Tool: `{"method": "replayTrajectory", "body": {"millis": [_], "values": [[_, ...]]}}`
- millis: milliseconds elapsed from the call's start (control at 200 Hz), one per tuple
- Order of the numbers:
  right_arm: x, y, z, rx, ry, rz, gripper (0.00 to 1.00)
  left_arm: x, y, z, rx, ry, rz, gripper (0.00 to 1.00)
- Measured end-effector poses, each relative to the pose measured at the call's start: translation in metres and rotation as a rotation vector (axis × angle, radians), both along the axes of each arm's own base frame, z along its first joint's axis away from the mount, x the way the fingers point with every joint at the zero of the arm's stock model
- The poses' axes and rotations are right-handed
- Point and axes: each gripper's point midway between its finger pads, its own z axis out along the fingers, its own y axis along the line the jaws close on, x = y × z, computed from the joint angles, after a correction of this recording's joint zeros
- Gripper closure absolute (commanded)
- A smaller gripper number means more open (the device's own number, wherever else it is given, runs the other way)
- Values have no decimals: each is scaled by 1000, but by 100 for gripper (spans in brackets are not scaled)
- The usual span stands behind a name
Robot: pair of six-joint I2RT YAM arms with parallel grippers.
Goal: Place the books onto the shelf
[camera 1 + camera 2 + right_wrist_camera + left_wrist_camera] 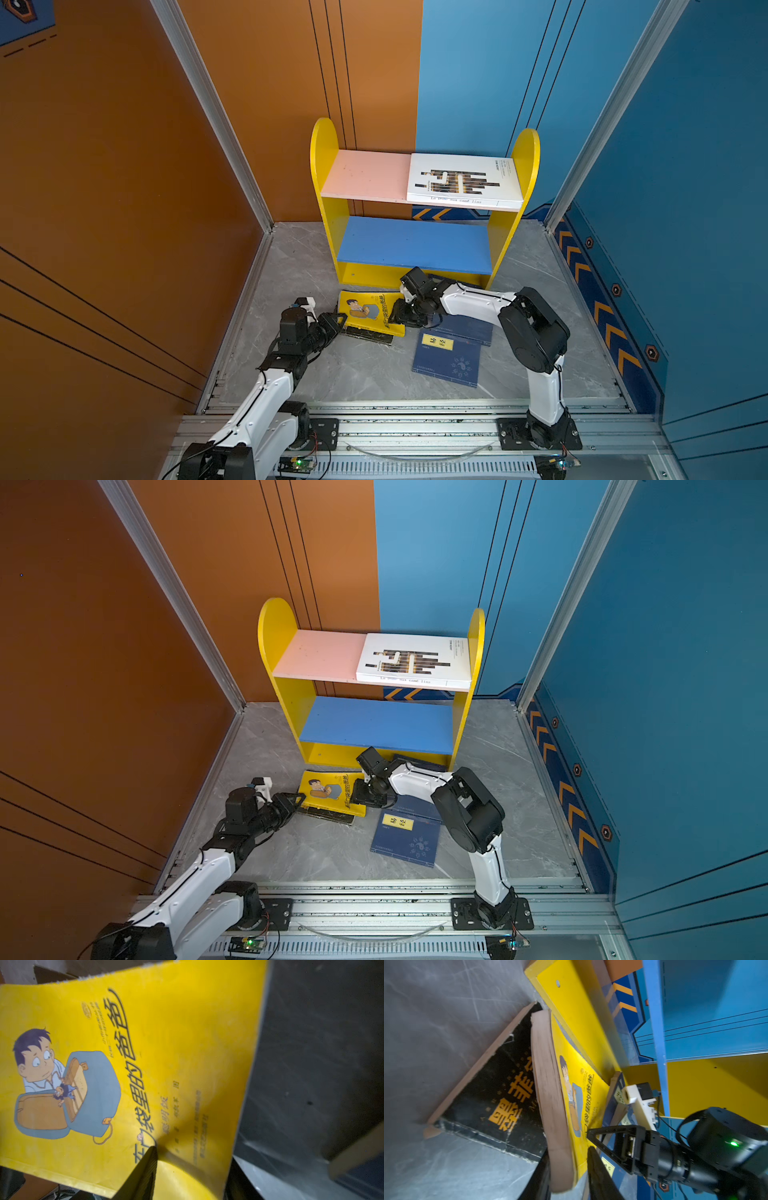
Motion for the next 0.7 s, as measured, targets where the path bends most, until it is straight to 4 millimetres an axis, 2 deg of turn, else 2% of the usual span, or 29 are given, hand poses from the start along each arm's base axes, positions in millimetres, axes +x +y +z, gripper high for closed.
{"method": "replayTrajectory", "body": {"millis": [235,486,561,696], "values": [[-11,7,0,45,41,56,53,0,-5,-5,-66,9,9,74],[-21,15,-4,60,65,88,54,7,-11,-2,-87,-6,1,82],[-24,17,-4,60,67,96,54,9,-11,-9,-79,12,2,72],[-24,17,-4,54,61,95,50,12,-11,-25,-67,81,13,64]]}}
